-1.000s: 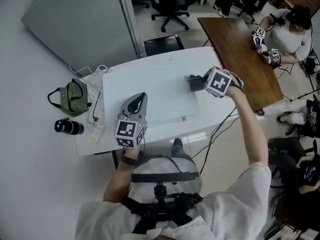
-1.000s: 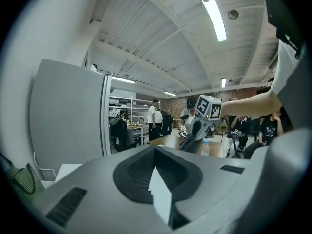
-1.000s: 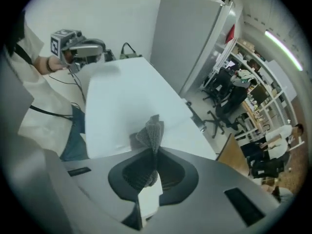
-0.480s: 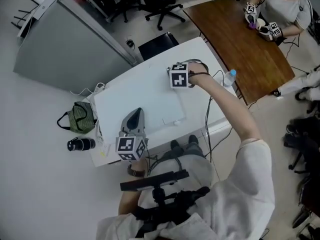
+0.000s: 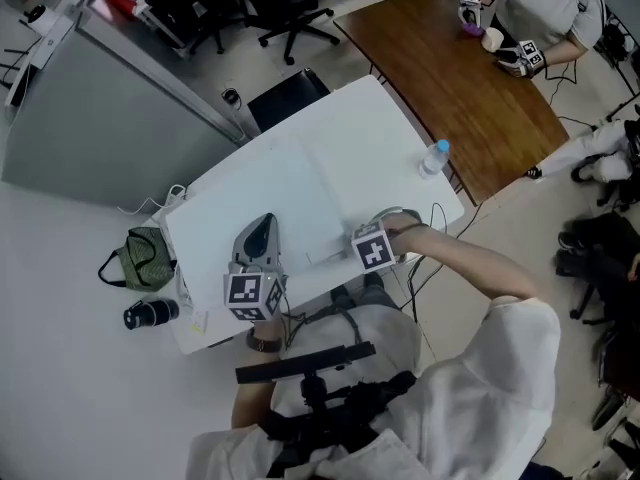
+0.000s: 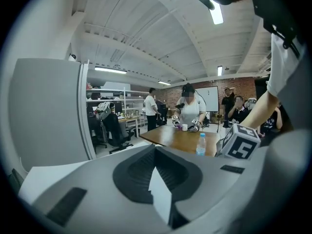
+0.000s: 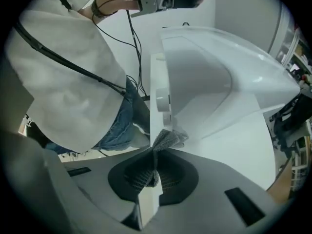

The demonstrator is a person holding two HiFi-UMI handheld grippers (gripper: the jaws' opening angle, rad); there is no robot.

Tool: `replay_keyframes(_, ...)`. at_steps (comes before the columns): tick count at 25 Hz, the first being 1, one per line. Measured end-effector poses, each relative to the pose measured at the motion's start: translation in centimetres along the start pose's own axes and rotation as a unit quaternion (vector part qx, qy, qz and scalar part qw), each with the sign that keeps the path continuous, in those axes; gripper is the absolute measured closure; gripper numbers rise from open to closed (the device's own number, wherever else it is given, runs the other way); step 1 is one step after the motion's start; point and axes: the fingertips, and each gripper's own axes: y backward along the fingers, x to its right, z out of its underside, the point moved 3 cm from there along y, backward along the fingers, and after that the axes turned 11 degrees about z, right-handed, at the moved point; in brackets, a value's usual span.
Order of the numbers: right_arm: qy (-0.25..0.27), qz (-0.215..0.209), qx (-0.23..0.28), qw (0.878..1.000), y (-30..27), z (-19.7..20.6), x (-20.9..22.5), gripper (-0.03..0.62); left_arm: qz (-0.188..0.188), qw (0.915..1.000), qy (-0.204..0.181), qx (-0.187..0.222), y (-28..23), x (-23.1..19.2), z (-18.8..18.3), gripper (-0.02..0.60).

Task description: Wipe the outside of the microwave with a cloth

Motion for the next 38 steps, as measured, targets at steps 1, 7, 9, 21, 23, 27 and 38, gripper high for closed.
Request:
replay_keyframes(1,-0.010,0.000,0.001,1.000,-0.6,0.4,0.6,0.574,0.004,1.0000,0.000,-0.001,-0.4,0.2,0.1,0.574)
replay_keyframes(7,-0.060,0.063,0.041,0.995,-3.8,0.6,10.4,0.574,0.009,0.9999,-0.003,-0.010,-1.5,0.8,0.4,0.574)
replay_keyframes(9,-0.071,0.104,0.065,0.990,-4.3,-0.5,15.2,0.574,0.003,0.9999,-0.004,-0.011,-1.1,0.6,0.3,0.574)
replay_keyframes(21,-0.256,0.201,0.116,0.938,-6.9,-0.3,28.9,0.574,-0.019,0.9997,-0.003,-0.018,0.7,-0.6,0.8,0.574)
replay_keyframes(23,-0.239,0.167,0.111,0.950,-7.8,-0.2,26.6,0.574,-0.018,0.9996,-0.003,-0.019,0.8,-0.5,0.8,0.574)
replay_keyframes(27,-0.184,0.138,0.088,0.969,-9.1,1.0,20.6,0.574,-0.010,0.9996,-0.016,-0.019,0.5,0.5,0.8,0.574)
replay_keyframes(38,-0.312,0.136,0.145,0.929,-7.6,1.3,-0.8,0.574,0.072,0.9974,0.001,-0.007,2.2,6.4,3.3,0.574)
